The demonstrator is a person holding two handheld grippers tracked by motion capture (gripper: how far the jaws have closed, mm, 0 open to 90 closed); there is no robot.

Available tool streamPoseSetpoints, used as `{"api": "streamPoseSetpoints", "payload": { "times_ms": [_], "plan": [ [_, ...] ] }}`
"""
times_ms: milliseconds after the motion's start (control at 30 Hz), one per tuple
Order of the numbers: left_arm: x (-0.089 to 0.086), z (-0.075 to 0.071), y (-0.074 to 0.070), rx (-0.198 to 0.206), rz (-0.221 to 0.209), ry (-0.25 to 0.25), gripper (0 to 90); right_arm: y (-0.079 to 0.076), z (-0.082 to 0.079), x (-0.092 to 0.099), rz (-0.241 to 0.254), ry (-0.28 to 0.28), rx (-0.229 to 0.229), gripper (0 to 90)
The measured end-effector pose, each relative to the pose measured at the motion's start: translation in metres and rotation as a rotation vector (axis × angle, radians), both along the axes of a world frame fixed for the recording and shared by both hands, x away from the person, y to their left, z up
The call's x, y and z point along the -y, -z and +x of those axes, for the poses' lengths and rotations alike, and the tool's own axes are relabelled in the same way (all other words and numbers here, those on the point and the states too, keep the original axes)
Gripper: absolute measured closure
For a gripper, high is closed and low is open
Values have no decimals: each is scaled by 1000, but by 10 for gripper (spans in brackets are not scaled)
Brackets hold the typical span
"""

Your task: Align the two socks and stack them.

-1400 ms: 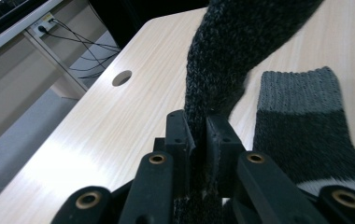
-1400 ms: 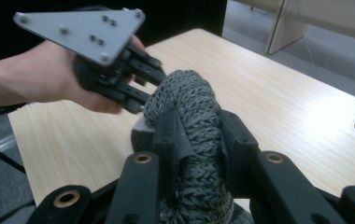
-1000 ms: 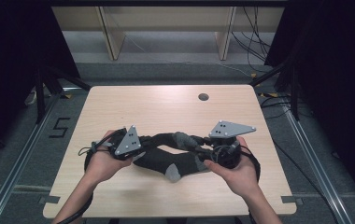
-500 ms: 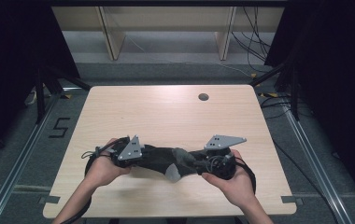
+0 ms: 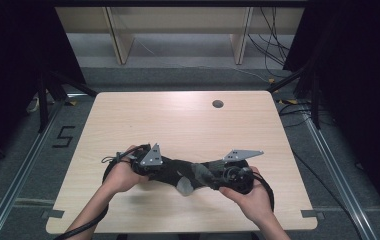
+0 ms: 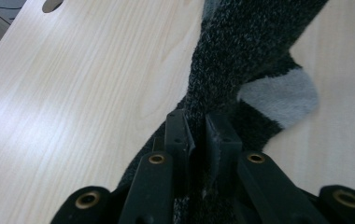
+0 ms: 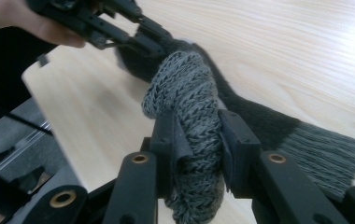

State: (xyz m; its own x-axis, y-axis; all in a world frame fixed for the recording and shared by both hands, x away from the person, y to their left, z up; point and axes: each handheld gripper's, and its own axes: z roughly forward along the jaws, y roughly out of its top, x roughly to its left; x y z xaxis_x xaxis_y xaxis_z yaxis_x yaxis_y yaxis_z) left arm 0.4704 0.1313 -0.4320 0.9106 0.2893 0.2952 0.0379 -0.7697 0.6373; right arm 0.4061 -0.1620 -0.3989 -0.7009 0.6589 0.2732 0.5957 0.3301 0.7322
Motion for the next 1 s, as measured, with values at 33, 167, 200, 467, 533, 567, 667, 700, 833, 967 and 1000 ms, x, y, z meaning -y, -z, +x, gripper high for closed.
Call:
{"api": "streamPoseSetpoints", "payload": {
  "times_ms": [33, 167, 200, 467, 533, 567, 667, 700, 833, 967, 1000],
  "plan": [
    [1, 3, 0, 4, 4, -4, 792, 2, 2, 1, 4, 8, -1, 697],
    [6, 12, 2, 31, 27, -16, 767, 8, 14, 6, 10, 75, -29, 695],
    [8, 14, 3, 36, 30, -18, 762, 10, 16, 7, 11, 85, -22, 695],
    [16, 29, 13, 55, 31, -63, 682, 15, 34, 15, -13, 169, -11, 696],
    [16, 33, 17, 45, 22, -83, 660, 16, 40, 17, -28, 179, -4, 697],
    [16, 35, 19, 43, 22, -92, 653, 16, 41, 17, -33, 213, -33, 700],
    [17, 39, 26, 26, 11, -124, 638, 16, 47, 18, -50, 225, -13, 726],
    [17, 41, 27, 25, 7, -121, 631, 16, 49, 18, -67, 237, -35, 733],
    [19, 43, 36, 1, 7, -125, 618, 29, 58, 17, -90, 228, -74, 740],
    [20, 43, 41, 0, 13, -130, 601, 38, 63, 17, -106, 241, -79, 721],
    [20, 43, 41, -2, 3, -137, 590, 41, 65, 18, -123, 230, -63, 697]
  ]
}}
